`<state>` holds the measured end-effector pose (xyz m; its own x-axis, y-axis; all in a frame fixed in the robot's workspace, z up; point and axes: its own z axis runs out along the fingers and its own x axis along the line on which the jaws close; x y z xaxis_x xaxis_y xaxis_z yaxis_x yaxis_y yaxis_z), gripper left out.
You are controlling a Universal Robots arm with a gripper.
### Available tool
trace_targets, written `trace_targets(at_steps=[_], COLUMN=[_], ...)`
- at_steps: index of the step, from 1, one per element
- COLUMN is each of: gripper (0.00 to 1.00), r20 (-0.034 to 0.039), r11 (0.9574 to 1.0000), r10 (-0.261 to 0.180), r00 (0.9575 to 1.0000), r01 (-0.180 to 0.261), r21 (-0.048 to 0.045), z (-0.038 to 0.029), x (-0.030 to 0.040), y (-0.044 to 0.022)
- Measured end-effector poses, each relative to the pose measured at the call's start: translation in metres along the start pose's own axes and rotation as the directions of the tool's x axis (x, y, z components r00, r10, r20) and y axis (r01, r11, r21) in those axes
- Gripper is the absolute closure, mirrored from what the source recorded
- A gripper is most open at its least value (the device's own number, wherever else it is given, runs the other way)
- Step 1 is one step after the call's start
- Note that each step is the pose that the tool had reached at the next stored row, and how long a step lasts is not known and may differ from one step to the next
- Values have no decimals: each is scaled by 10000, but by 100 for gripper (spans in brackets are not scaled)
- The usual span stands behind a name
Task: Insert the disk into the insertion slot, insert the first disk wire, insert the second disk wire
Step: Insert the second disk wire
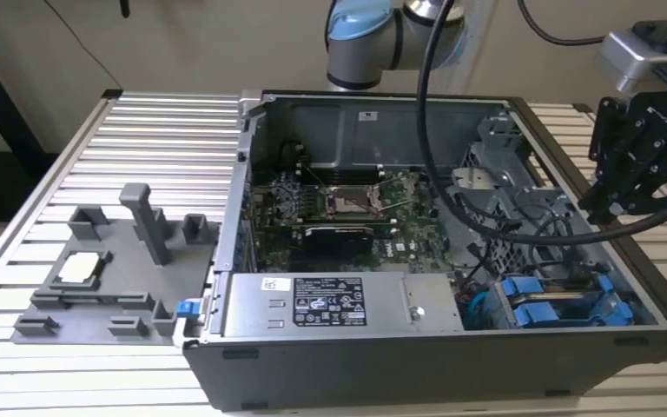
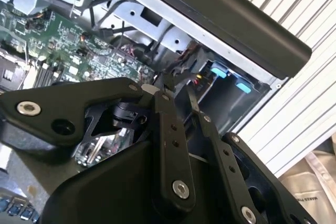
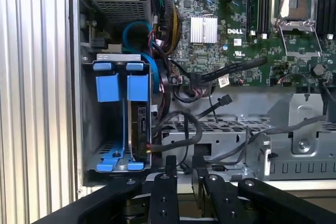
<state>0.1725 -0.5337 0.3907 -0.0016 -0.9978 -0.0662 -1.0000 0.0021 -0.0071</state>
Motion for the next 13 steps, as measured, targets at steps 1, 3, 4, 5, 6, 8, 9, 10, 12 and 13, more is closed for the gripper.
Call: trace_targets(at_steps=[1,3,4,5,6,8,9,10,12,13], gripper=[73,73,73,73,73,73,73,73,73,73], r20=[1,0,0,-1,0,0,-1,0,0,0], r11=[10000,10000,10000,10000,10000,10000,10000,10000,10000,10000], r10=[1,-1,-3,-3,-5,-10,-11,-13,-18,-22], r00=[10000,10000,10000,10000,10000,10000,10000,10000,10000,10000], r01=[-1,1,3,3,5,10,11,13,18,22], r21=[0,0,-1,0,1,2,2,2,2,1], z=[2,4,5,6,7,9,10,12,15,17], x=[-7,-8,-8,-8,-8,-7,-7,-7,-7,-6], y=[0,18,44,76,115,190,225,260,330,368])
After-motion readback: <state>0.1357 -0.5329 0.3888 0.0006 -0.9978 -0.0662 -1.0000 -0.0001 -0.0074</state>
